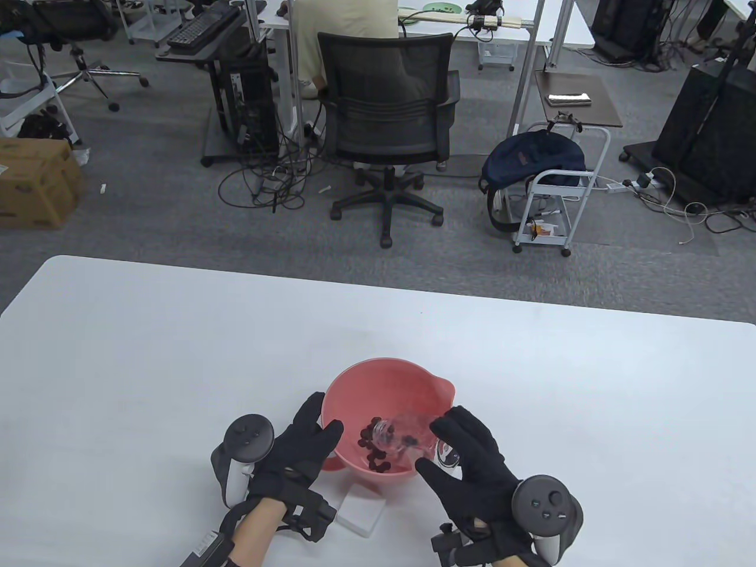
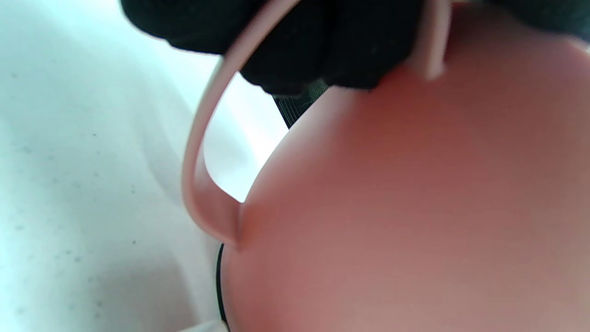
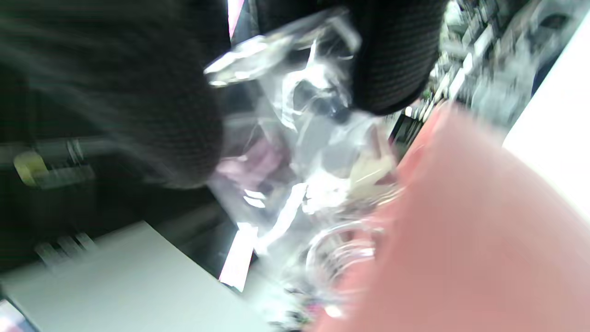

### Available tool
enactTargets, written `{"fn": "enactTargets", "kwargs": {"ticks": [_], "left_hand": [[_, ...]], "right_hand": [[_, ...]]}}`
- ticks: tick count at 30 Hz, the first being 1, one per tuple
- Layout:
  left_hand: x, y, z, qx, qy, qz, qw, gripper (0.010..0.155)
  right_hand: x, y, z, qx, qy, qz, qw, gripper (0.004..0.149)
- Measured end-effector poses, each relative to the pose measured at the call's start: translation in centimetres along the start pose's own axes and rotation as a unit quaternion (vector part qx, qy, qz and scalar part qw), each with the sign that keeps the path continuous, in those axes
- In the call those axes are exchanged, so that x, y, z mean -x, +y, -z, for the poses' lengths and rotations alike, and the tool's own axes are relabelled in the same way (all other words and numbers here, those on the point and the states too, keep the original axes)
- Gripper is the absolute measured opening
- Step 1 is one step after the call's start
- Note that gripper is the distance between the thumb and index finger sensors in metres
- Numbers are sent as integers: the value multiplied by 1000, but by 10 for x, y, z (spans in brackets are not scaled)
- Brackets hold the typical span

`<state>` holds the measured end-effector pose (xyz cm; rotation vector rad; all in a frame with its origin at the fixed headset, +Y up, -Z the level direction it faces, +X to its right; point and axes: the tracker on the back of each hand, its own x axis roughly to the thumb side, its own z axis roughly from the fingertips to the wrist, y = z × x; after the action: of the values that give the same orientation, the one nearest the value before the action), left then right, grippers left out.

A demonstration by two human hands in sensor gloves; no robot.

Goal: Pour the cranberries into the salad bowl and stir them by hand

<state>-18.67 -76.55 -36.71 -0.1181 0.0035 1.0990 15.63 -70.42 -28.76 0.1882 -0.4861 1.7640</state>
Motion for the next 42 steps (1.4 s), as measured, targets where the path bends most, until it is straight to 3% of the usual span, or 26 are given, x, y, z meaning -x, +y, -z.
{"fn": "enactTargets", "kwargs": {"ticks": [1, 3, 4, 5, 6, 8, 9, 10, 13, 17, 20, 23, 25, 31, 34, 38, 42], "left_hand": [[0, 0, 0, 0, 0, 0, 1000, 77], [0, 0, 0, 1, 0, -1, 1000, 77], [0, 0, 0, 1, 0, -1, 1000, 77], [0, 0, 0, 1, 0, 0, 1000, 77], [0, 0, 0, 0, 0, 0, 1000, 77], [0, 0, 0, 2, 0, -1, 1000, 78], [0, 0, 0, 2, 0, -1, 1000, 78], [0, 0, 0, 2, 0, -1, 1000, 78], [0, 0, 1, 2, 0, -1, 1000, 77], [0, 0, 1, 2, -1, 0, 1000, 78], [0, 0, 0, 2, 0, 0, 1000, 77], [0, 0, 0, 2, 0, 0, 1000, 77], [0, 0, 0, 2, 0, 0, 1000, 77], [0, 0, 0, 1, 0, 1, 1000, 77], [0, 0, 0, 2, 0, 0, 1000, 77], [0, 0, 0, 2, 0, 0, 1000, 77], [0, 0, 0, 1, 0, 1, 1000, 77]], "right_hand": [[-3, 0, 1, 30, -9, -46, 998, 63], [-4, -3, 5, -18, -30, -140, 989, 63], [-3, -2, 2, -30, -14, -82, 996, 64], [-5, 0, -1, -4, -22, -44, 999, 63], [-8, 1, 0, 23, -35, -67, 997, 63], [-9, 0, 2, -21, -36, -140, 989, 62], [-7, 1, 1, -27, -25, -105, 994, 63], [-8, 3, -1, 0, -25, -58, 998, 63], [-10, 2, 0, -5, -46, -136, 990, 62], [-10, 4, 0, -3, -28, -100, 995, 63], [-15, 7, -2, 11, -76, -59, 995, 62], [-12, 8, -3, -11, -52, -134, 990, 62], [-12, 7, -2, 5, -52, -98, 994, 63], [-9, 5, -1, 4, -33, -96, 995, 64], [-4, 3, 0, 9, -4, -72, 997, 71], [2, -1, 1, 21, 52, -38, 998, 95], [9, -8, 3, 35, 98, -20, 994, 94]]}}
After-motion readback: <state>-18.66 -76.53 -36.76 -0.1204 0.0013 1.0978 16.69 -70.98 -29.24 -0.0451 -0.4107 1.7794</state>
